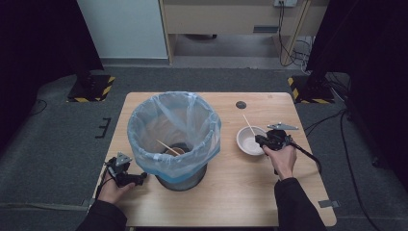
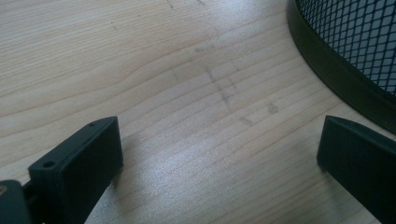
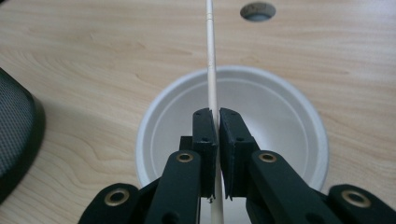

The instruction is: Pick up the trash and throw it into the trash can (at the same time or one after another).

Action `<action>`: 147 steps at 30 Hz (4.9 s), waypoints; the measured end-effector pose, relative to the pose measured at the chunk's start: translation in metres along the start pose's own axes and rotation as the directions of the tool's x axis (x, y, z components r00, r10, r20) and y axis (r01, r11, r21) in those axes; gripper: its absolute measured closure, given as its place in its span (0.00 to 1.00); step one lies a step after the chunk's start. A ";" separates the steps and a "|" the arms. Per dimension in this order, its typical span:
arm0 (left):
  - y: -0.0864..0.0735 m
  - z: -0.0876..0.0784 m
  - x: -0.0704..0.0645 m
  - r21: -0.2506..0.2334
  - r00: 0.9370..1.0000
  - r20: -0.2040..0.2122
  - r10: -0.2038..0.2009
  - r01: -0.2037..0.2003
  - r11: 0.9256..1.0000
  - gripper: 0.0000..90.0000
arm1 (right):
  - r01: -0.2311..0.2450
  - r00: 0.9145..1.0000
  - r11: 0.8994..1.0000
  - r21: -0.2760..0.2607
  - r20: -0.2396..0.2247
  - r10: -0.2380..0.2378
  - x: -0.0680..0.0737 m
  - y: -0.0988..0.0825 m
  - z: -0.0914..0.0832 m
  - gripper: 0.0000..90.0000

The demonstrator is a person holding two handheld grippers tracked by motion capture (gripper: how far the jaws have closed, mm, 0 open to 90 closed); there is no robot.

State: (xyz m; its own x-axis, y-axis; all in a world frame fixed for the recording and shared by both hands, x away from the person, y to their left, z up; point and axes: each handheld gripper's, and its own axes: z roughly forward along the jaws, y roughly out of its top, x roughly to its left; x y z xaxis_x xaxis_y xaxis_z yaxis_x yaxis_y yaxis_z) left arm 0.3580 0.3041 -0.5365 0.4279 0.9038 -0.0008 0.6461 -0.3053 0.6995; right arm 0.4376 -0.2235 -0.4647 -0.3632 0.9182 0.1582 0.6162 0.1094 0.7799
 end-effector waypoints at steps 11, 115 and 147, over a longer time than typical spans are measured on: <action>0.000 0.000 0.000 0.000 1.000 0.000 0.000 0.000 1.000 0.00 | -0.047 0.998 0.978 -0.204 -0.043 0.040 -0.003 0.022 -0.033 0.95; 0.000 0.000 0.000 -0.001 1.000 0.002 0.000 0.000 1.000 0.00 | -0.041 0.828 0.779 -0.625 -0.458 -0.324 0.187 0.146 -0.114 0.95; 0.000 0.000 0.000 0.000 1.000 0.002 0.001 -0.001 1.000 0.00 | 0.017 0.894 0.798 -0.602 -0.349 -0.282 0.144 0.137 -0.116 0.70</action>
State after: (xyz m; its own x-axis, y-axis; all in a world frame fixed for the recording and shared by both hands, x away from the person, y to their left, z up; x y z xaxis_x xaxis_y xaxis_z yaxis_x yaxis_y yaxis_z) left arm 0.3581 0.3043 -0.5365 0.4302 0.9027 -0.0016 0.6455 -0.3064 0.6996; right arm 0.3884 -0.1209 -0.2649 -0.7420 0.6572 0.1326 0.0647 -0.1266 0.9898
